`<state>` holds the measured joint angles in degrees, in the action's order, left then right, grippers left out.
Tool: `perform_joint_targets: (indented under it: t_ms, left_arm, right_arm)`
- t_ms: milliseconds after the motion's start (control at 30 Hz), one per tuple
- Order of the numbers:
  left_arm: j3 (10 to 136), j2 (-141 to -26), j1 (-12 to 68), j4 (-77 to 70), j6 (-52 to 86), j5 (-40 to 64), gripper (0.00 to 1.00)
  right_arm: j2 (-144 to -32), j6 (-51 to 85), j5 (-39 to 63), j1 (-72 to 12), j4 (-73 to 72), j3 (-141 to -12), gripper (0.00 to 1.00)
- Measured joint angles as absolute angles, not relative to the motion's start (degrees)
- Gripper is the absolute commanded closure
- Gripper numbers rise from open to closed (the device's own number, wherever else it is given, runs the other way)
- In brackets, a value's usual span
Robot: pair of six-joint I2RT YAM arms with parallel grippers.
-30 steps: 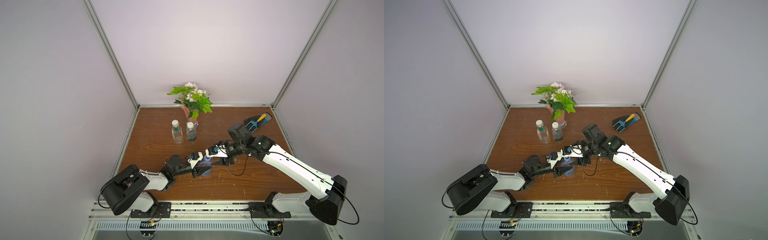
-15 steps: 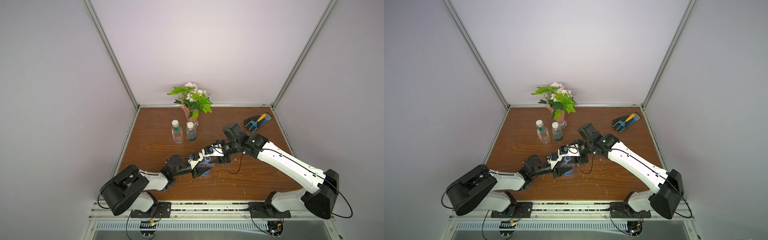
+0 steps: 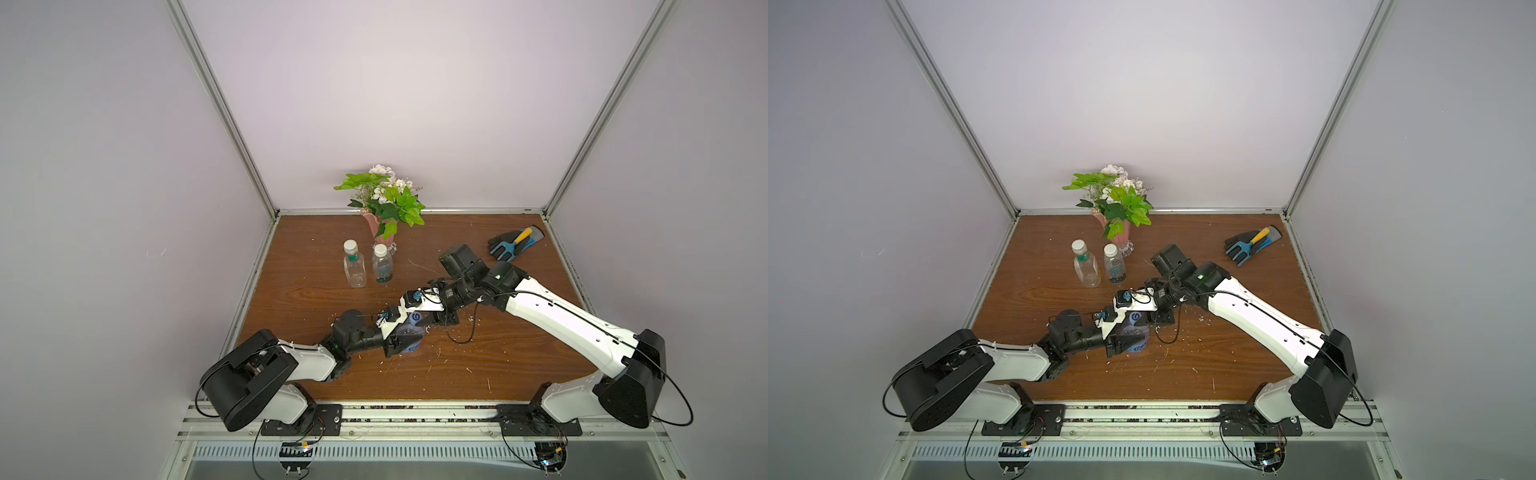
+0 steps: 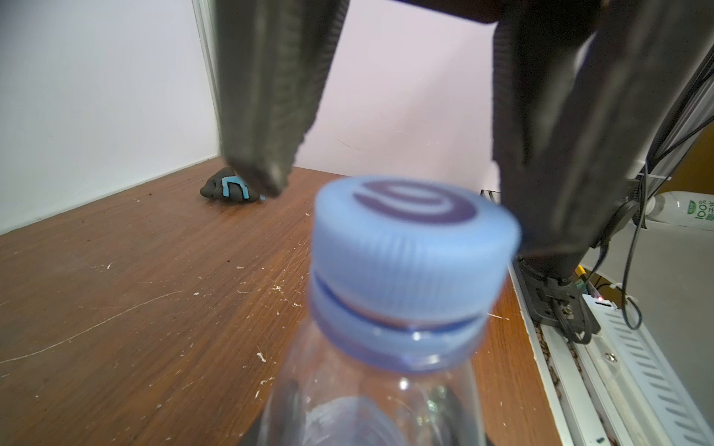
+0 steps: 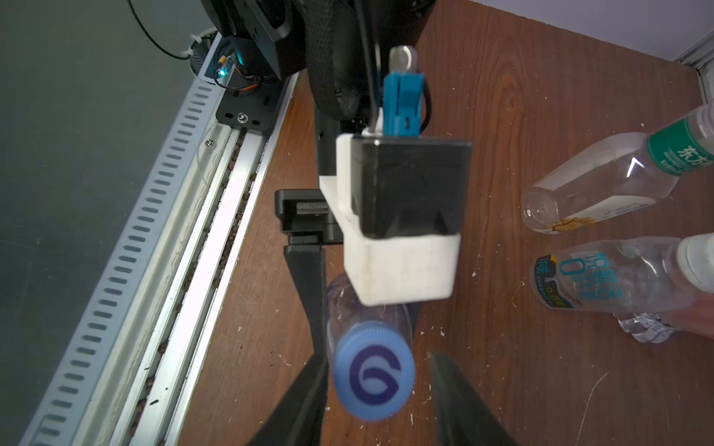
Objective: Screw on the bottle caps
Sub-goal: Screw the bottle cap onto the plastic bottle.
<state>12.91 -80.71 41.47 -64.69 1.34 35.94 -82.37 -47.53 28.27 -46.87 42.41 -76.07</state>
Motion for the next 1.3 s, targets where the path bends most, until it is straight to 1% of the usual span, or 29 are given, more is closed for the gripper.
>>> perform_joint_targets:
  t_ms: [100, 633, 833, 1300]
  left_arm:
    - [12.9, -80.7, 41.5, -64.3, 1.2, 35.9, 0.49]
    - [13.0, -80.6, 41.5, -64.0, 1.2, 35.9, 0.48]
    - [13.0, -80.6, 41.6, -64.0, 1.2, 36.0, 0.48]
    - [13.0, -80.6, 41.6, -63.9, 1.1, 36.0, 0.48]
  right_arm:
    - [-82.5, -47.5, 28.3, -46.9, 42.7, -76.1, 0.56]
    - [-82.6, -47.6, 27.3, -47.5, 42.8, -76.1, 0.57]
    - [-82.6, -47.6, 27.1, -47.7, 42.8, -76.1, 0.61]
    - [-82.6, -47.6, 25.6, -48.5, 42.6, -76.0, 0.63]
